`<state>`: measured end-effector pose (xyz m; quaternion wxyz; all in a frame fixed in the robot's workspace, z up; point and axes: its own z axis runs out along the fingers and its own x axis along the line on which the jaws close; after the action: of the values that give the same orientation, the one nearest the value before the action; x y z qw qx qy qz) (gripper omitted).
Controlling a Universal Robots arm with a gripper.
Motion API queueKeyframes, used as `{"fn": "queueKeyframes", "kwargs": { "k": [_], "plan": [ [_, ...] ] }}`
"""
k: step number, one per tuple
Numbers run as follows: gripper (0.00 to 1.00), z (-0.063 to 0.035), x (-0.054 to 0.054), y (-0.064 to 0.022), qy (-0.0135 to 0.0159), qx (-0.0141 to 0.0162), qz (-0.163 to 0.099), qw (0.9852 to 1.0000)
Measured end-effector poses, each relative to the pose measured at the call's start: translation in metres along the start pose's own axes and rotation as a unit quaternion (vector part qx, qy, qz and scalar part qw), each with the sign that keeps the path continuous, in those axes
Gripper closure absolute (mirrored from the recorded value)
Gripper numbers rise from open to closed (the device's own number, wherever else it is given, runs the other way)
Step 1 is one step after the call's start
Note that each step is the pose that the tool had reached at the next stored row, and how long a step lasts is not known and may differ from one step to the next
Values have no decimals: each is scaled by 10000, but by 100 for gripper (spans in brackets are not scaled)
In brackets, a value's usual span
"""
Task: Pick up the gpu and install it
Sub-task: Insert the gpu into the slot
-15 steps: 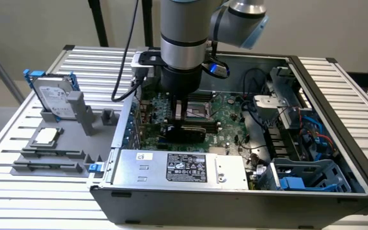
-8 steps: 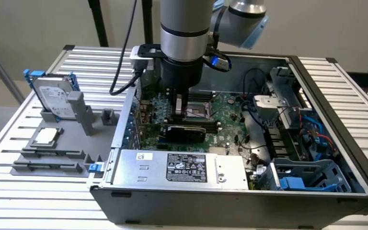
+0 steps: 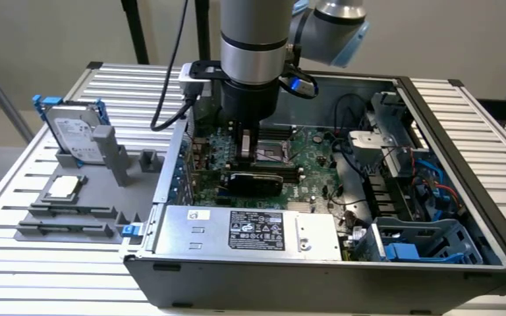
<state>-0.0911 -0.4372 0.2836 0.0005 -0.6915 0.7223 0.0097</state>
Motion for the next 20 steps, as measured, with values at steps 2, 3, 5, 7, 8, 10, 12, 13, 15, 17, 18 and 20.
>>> {"fn": "queueKeyframes", "kwargs": {
  "k": [2, 3, 5, 7, 8, 10, 12, 13, 15, 17, 18, 20],
  "plan": [
    [88, 0, 0, 0, 0, 0, 0, 10000],
    [88, 0, 0, 0, 0, 0, 0, 10000],
    [88, 0, 0, 0, 0, 0, 0, 10000],
    [88, 0, 0, 0, 0, 0, 0, 10000],
    [88, 0, 0, 0, 0, 0, 0, 10000],
    [88, 0, 0, 0, 0, 0, 0, 10000],
    [88, 0, 0, 0, 0, 0, 0, 10000],
    [88, -1, 0, 0, 0, 0, 0, 10000],
    [88, -64, -1, 1, 2, -1, 0, 10000],
    [88, -167, -2, 2, 0, 0, 0, 10000],
    [88, -194, -3, 3, 0, 0, 0, 10000],
    [88, -199, -3, 3, -1, 0, 0, 10000]
  ]
}}
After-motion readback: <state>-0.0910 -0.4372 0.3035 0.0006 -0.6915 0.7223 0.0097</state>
